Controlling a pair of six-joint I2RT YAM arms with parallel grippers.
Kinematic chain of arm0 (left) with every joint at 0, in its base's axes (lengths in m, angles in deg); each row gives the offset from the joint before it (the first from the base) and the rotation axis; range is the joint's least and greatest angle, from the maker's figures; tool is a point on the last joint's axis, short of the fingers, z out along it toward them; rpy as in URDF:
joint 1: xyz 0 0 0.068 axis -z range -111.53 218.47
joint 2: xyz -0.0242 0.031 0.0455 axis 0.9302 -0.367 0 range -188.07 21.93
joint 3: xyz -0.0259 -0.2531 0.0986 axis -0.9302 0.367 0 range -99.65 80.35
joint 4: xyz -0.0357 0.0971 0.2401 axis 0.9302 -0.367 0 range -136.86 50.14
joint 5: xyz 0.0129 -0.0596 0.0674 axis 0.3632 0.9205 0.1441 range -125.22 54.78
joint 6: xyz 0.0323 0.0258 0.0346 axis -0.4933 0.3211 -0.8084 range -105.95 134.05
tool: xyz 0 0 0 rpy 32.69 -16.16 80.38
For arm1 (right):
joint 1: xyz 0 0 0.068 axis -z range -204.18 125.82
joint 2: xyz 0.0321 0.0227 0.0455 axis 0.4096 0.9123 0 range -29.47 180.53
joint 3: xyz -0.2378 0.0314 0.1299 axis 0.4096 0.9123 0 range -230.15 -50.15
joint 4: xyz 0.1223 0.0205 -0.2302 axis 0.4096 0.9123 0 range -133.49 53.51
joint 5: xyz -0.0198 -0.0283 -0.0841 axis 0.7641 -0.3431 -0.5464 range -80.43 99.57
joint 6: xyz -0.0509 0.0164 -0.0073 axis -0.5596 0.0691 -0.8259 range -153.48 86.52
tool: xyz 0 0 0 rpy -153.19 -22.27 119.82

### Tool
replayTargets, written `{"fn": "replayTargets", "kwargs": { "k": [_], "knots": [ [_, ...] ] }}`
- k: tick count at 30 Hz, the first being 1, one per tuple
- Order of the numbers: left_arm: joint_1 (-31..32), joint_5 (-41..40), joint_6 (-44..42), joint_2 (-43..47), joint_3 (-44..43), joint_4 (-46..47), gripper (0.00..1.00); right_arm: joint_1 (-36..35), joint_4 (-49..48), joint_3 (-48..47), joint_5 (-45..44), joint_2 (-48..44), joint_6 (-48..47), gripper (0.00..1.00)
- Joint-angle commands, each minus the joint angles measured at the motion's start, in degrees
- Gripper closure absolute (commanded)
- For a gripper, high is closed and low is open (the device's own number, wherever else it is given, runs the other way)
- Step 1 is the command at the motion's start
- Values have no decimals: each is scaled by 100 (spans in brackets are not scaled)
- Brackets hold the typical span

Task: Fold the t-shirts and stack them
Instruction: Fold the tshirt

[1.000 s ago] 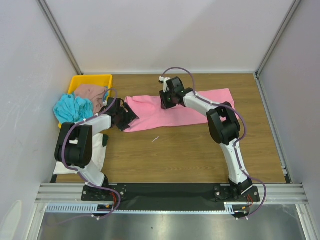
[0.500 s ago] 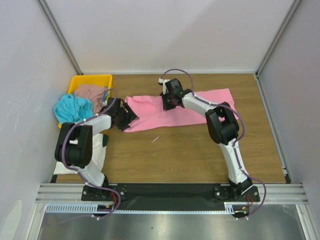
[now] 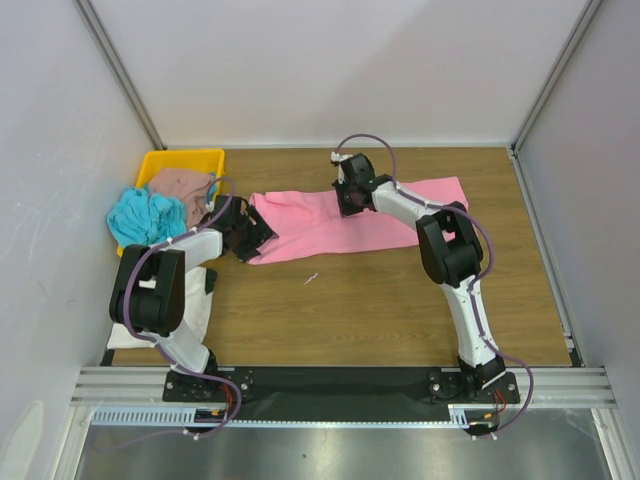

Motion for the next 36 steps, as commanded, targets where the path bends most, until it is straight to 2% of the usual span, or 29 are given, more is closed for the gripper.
{"fn": "replayTargets", "kwargs": {
  "k": [1, 5, 9, 13, 14, 17, 21, 31, 36],
  "knots": [
    [8, -248, -53, -56, 176, -517, 22, 47, 4, 97, -335, -327, 70, 100],
    [8, -257, -53, -56, 194, -509, 22, 73, 30, 176, -389, -388, 123, 100],
    [8, -318, -88, -12, 185, -561, 22, 73, -92, 255, 154, -529, 184, 100],
    [8, -362, -70, 67, 229, -675, 22, 55, -312, 229, 621, -661, 474, 88],
    [8, -362, -62, 102, 255, -710, 22, 55, -347, 229, 787, -704, 544, 80],
    [8, -397, 9, 128, 299, -825, 22, -32, -462, 212, 929, -688, 729, 66],
    [8, -467, 79, 190, 343, -930, 22, -155, -427, 28, 974, -451, 843, 59],
    [8, -503, 88, 462, 405, -1036, 22, -375, -392, -456, 965, 130, 1037, 59],
    [-1, -476, 44, 471, 405, -1018, 22, -393, -216, -579, 658, 236, 967, 59]
  ]
}}
